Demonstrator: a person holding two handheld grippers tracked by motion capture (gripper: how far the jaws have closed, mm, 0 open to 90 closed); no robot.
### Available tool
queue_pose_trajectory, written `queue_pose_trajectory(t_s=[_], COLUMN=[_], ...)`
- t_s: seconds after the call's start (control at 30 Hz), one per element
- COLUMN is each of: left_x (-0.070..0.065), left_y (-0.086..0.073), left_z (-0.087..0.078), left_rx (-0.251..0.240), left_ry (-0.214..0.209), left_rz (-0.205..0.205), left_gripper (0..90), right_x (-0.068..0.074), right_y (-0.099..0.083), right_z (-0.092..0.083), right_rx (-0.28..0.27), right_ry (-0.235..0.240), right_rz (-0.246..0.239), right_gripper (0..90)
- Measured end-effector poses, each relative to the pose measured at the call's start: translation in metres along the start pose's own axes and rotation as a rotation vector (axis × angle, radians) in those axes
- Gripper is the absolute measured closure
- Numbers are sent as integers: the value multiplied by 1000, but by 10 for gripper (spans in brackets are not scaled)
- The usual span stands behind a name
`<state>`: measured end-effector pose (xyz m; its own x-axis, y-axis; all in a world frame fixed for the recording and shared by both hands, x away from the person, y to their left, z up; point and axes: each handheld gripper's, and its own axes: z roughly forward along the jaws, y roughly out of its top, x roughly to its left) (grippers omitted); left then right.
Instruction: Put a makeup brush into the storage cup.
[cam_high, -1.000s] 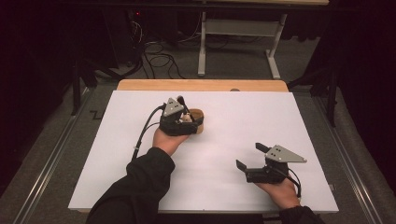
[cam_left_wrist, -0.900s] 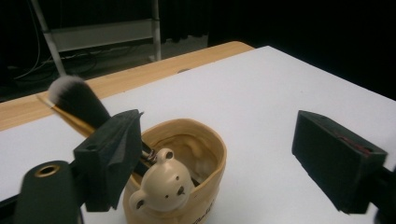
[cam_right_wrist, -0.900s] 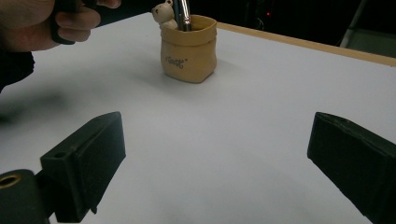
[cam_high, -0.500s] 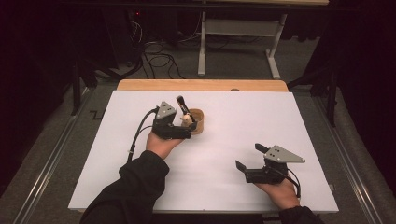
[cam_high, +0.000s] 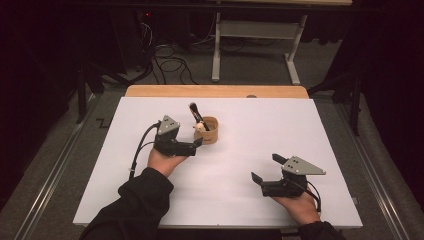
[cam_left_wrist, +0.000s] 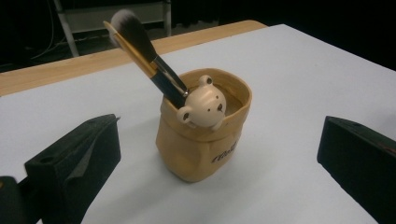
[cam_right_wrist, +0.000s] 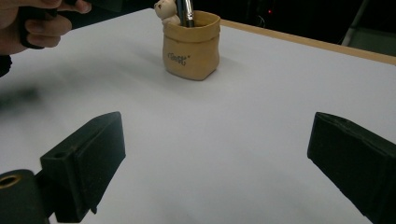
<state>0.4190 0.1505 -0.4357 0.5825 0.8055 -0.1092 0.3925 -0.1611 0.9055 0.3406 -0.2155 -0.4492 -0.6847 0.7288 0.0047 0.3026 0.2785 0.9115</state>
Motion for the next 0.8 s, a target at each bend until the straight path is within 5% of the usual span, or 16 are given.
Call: queue_pose_trajectory(t_s=[0.8], left_x=[-1], left_y=[-33], left_z=[-66], left_rx=[-6], left_ry=[-8], left_rz=[11], left_gripper=[3], right_x=[-1], right_y=[0], right_z=[-4], right_rx=[-11], right_ry=[-9], right_rz=[7], right_gripper=[46])
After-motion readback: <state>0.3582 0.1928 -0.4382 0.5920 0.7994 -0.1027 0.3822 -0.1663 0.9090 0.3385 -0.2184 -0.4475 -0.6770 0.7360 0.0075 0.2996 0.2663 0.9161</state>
